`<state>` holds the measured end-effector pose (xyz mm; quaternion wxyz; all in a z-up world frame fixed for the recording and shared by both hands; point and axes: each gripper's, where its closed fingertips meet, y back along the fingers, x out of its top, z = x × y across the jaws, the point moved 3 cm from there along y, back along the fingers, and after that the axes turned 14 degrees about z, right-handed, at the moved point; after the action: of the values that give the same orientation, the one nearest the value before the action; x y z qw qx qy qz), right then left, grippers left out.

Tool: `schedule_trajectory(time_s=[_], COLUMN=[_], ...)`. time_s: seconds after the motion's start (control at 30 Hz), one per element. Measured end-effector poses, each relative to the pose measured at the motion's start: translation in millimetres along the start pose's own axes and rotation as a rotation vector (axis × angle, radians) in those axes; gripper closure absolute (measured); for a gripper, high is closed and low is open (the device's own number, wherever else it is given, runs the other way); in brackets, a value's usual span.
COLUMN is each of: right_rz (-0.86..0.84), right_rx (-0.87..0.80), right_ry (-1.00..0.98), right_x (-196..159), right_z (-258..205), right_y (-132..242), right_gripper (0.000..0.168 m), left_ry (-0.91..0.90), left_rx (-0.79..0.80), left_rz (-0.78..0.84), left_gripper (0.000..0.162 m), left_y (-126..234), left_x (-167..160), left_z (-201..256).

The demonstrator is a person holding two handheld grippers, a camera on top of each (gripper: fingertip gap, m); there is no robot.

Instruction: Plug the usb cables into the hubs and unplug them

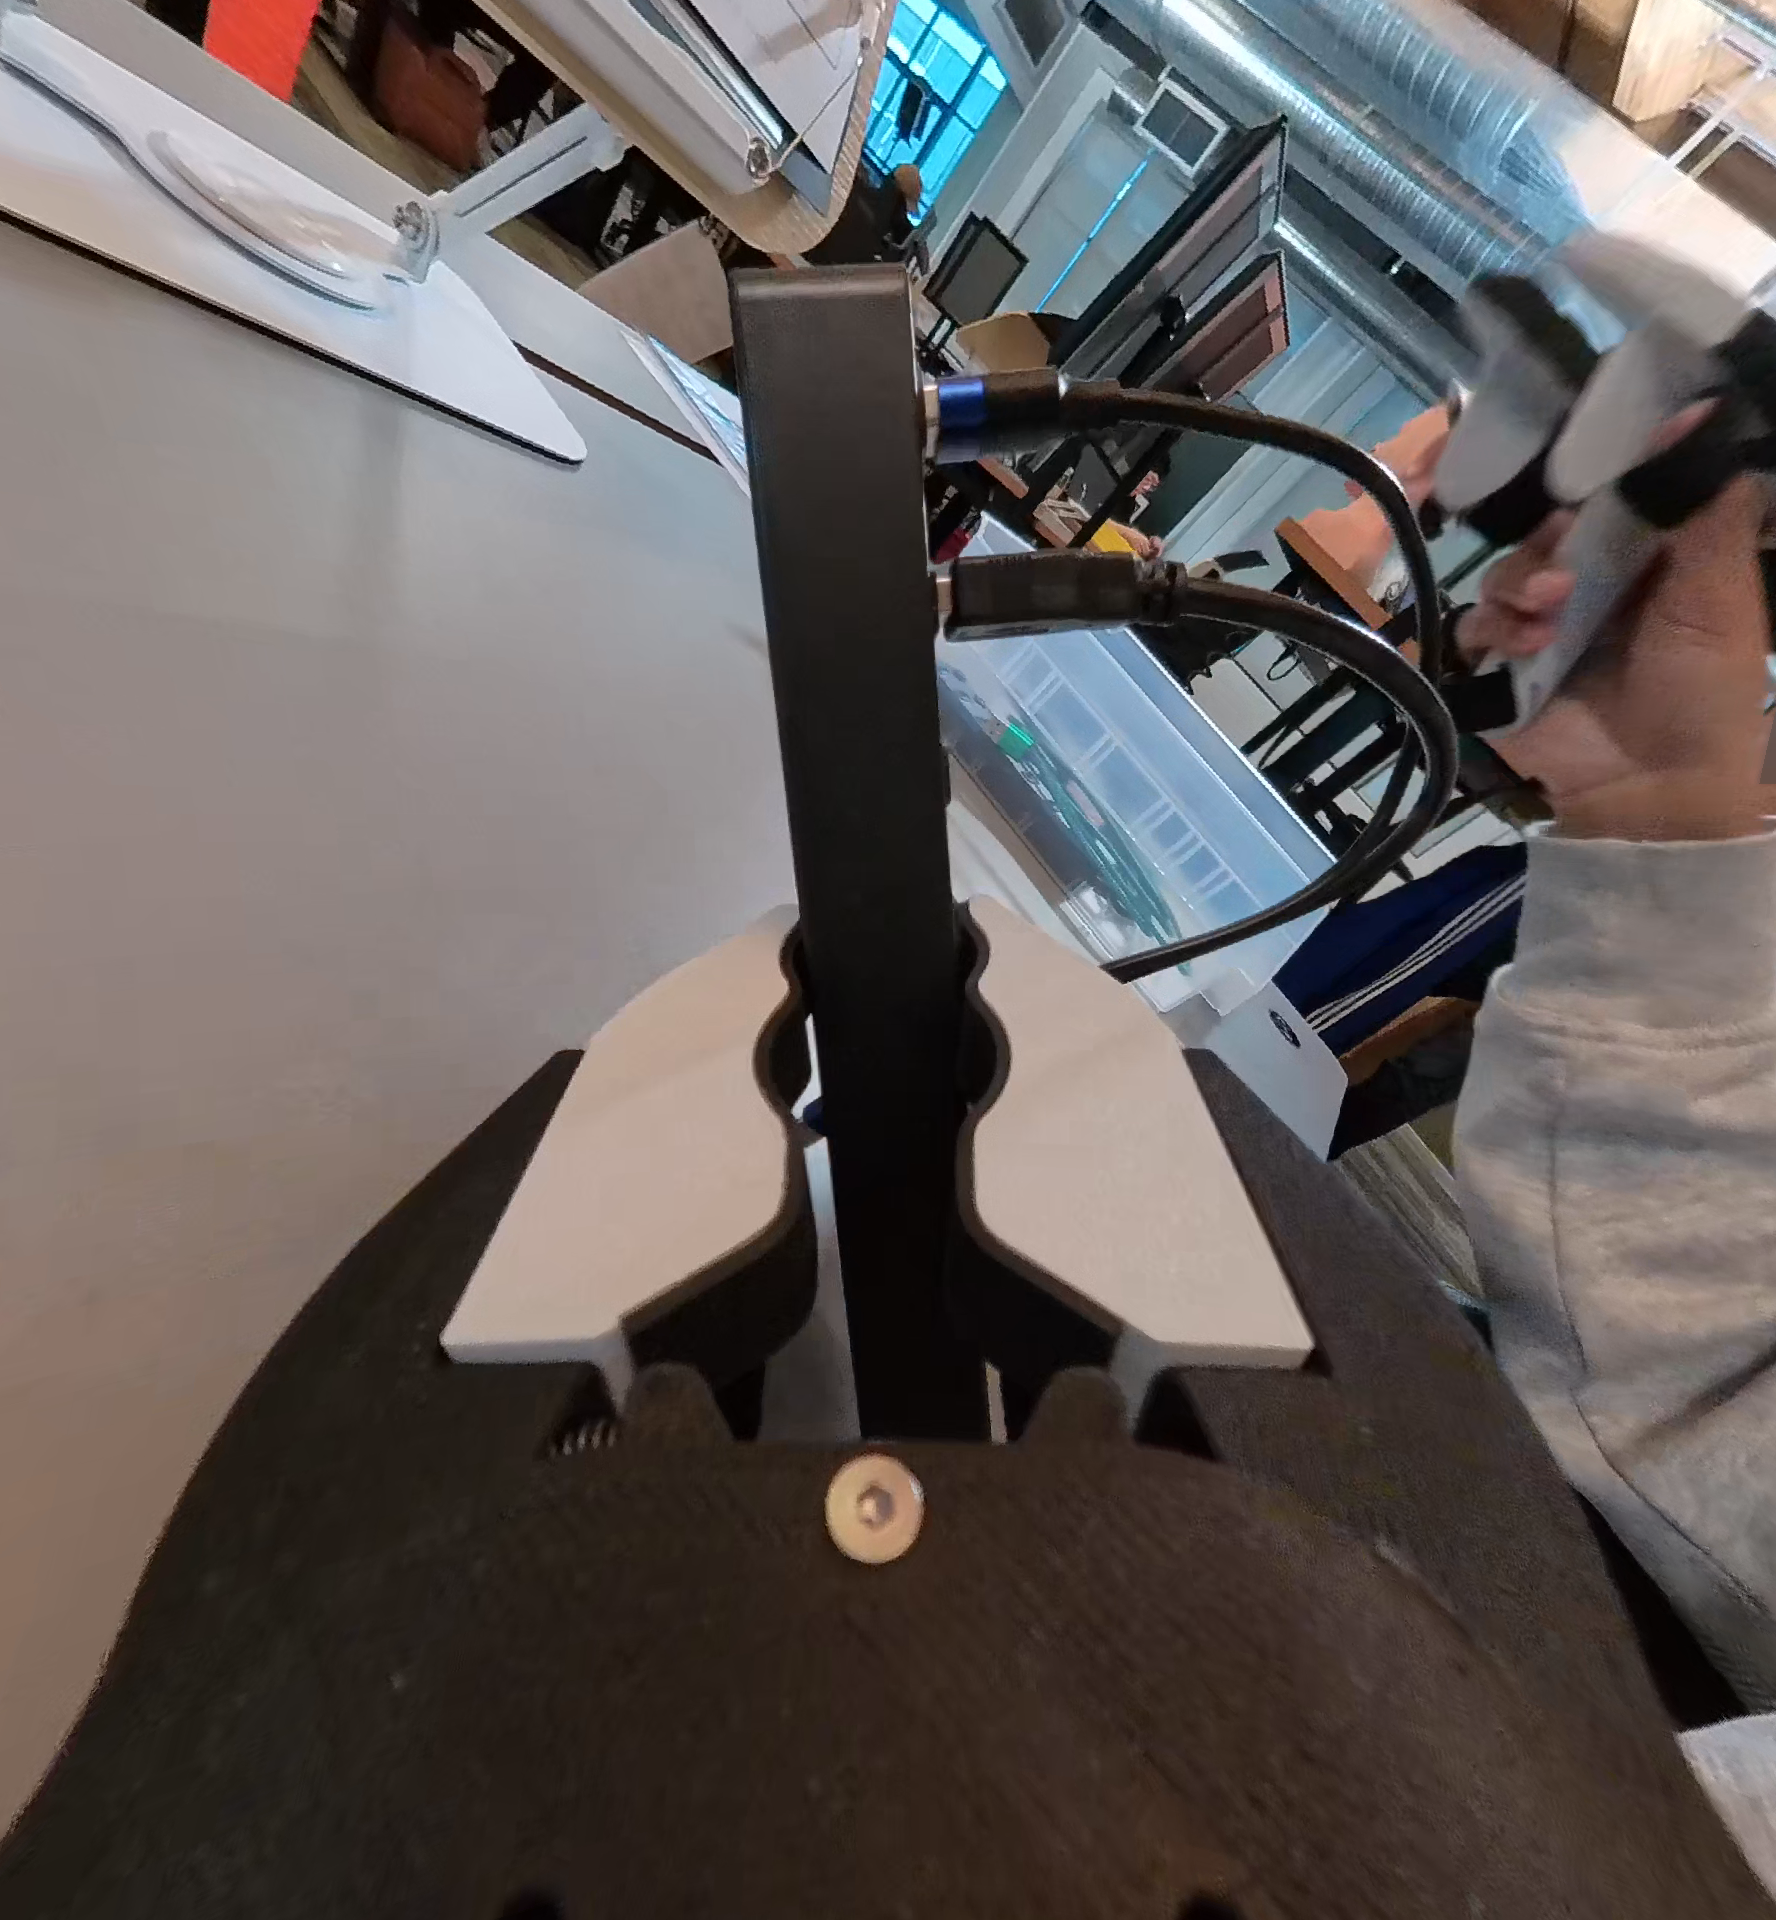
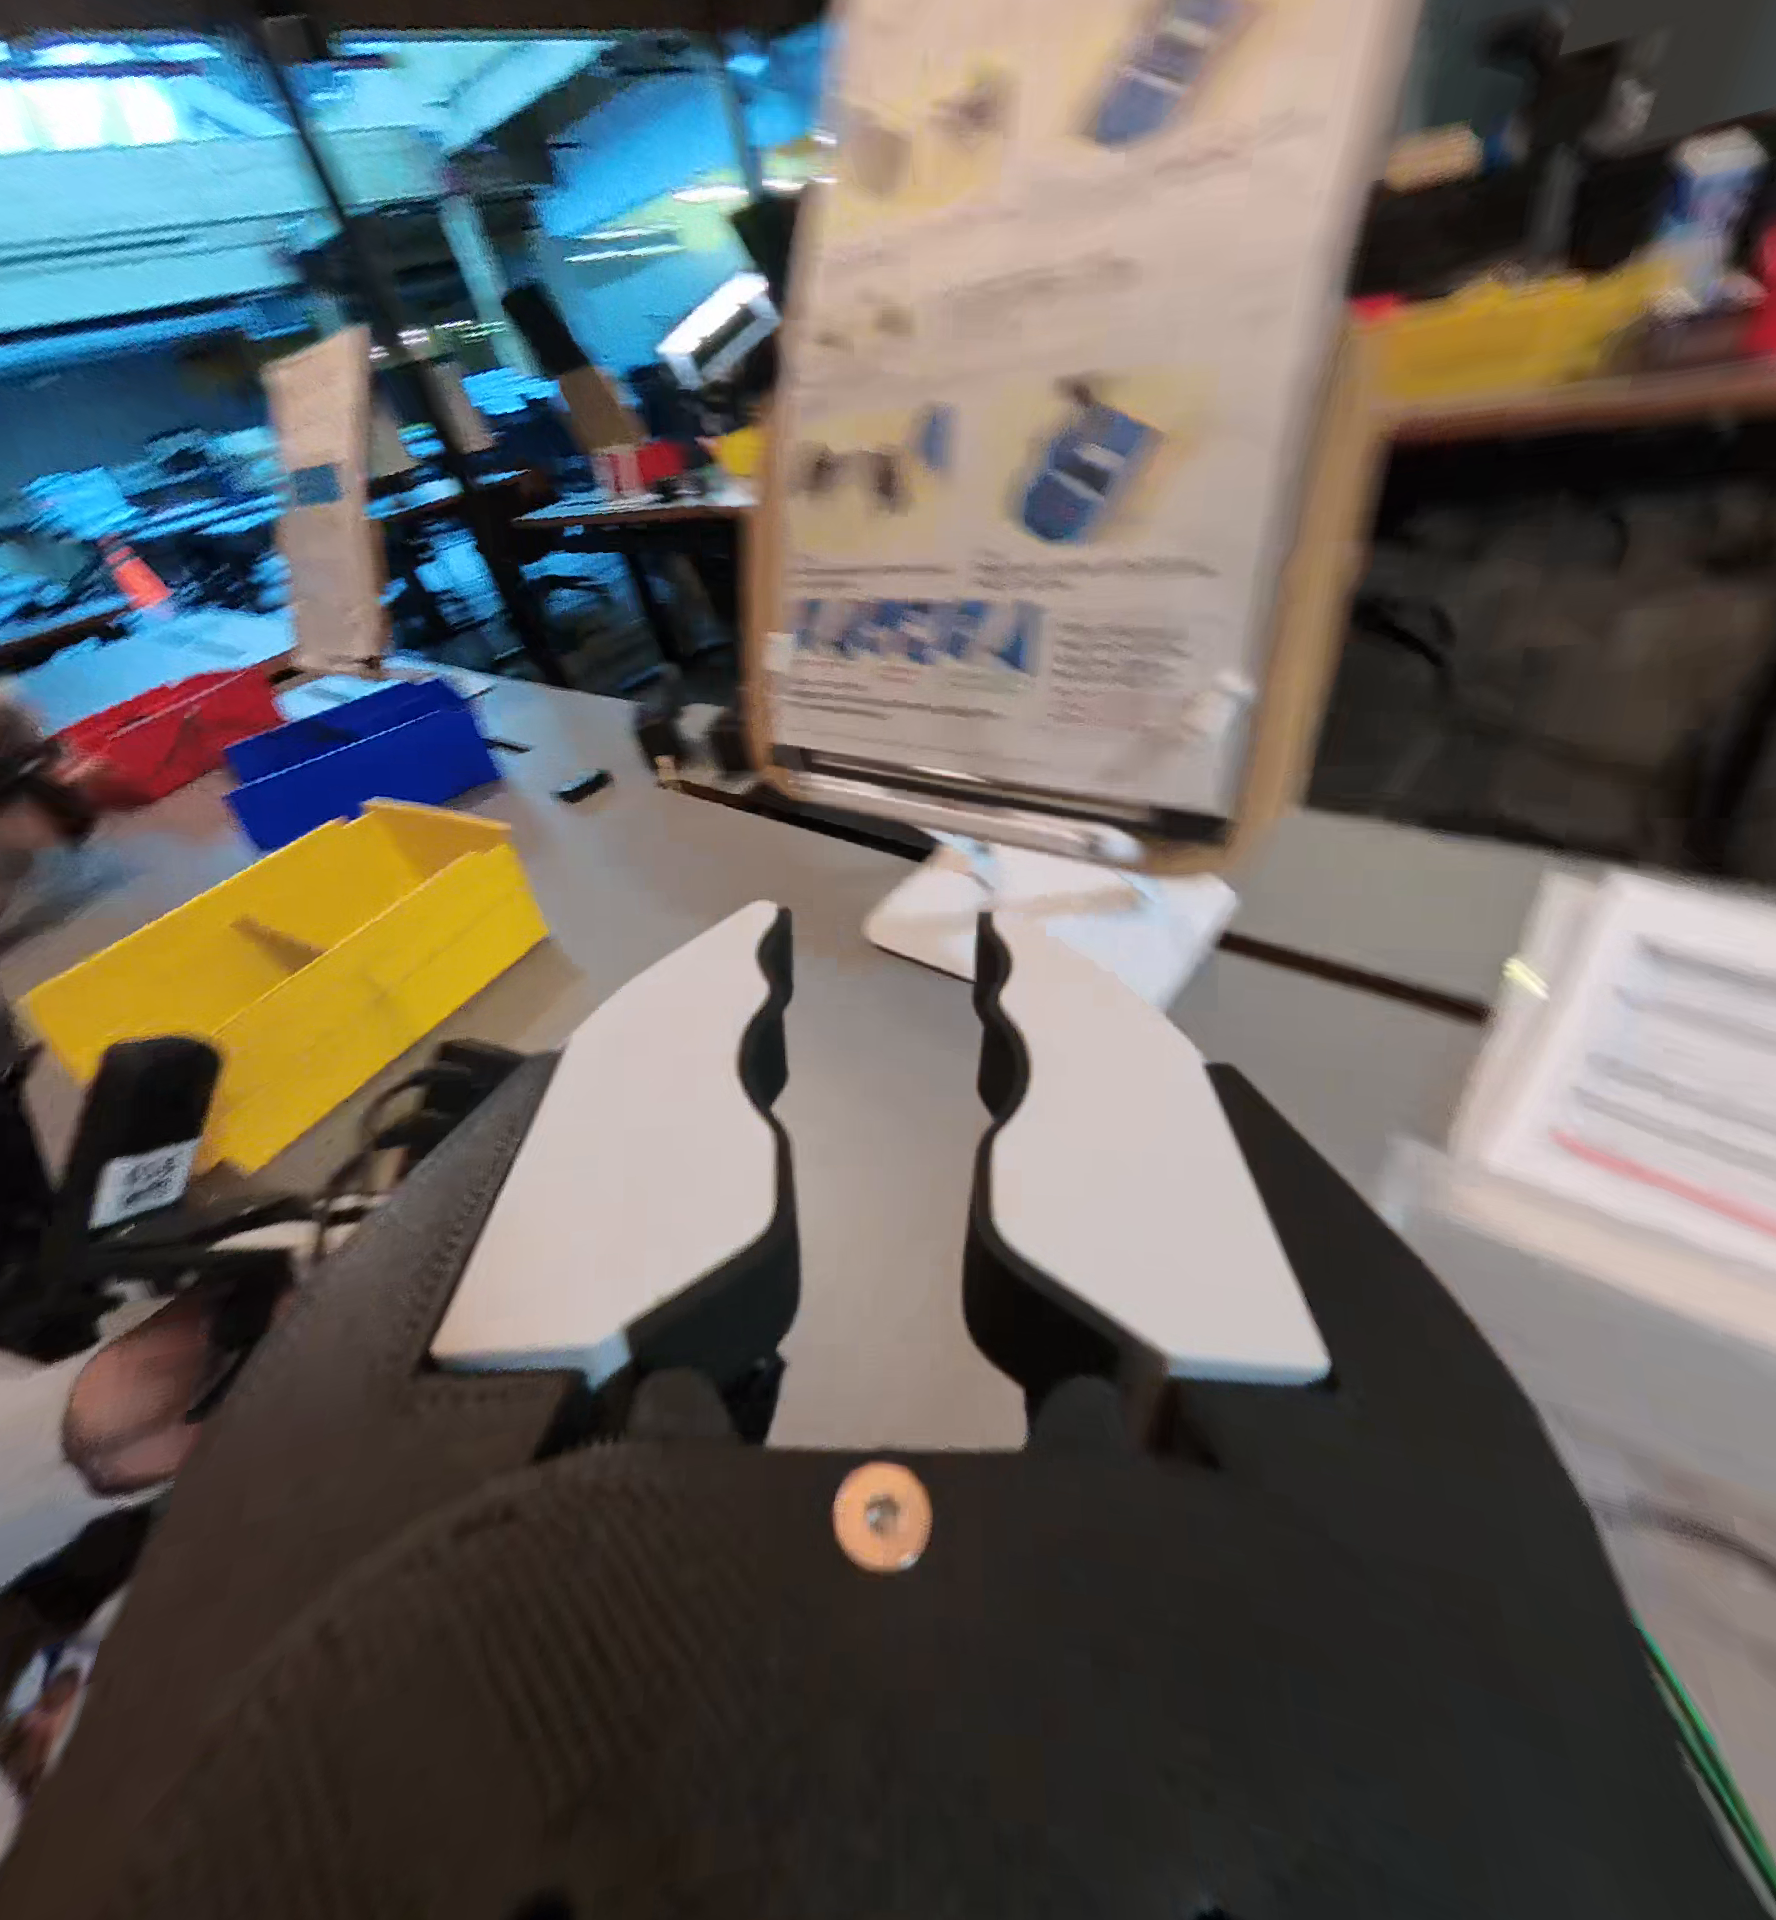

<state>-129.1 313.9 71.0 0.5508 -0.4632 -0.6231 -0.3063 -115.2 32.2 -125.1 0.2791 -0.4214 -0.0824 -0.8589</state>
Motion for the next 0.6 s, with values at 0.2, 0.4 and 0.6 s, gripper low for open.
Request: schedule_trajectory(time_s=[0.2, 0.4, 0.6], right_rz=[-0.025, -0.147, -0.287], right_rx=[0.387, 0.497, 0.414], right_ry=[0.403, 0.740, 1.058], right_x=[-36, -109, -157], right_z=[-165, -236, -230], right_y=[-30, -40, -49], right_gripper=[0.145, 0.151, 0.149], left_ry=[-0.103, -0.250, -0.293], left_rx=[0.032, 0.063, 0.058], left_rz=[0.019, 0.044, 0.046], left_gripper=[0.137, 0.136, 0.136], left_y=[2, 5, 5], left_x=[6, 13, 12], left_z=[0, 3, 7])
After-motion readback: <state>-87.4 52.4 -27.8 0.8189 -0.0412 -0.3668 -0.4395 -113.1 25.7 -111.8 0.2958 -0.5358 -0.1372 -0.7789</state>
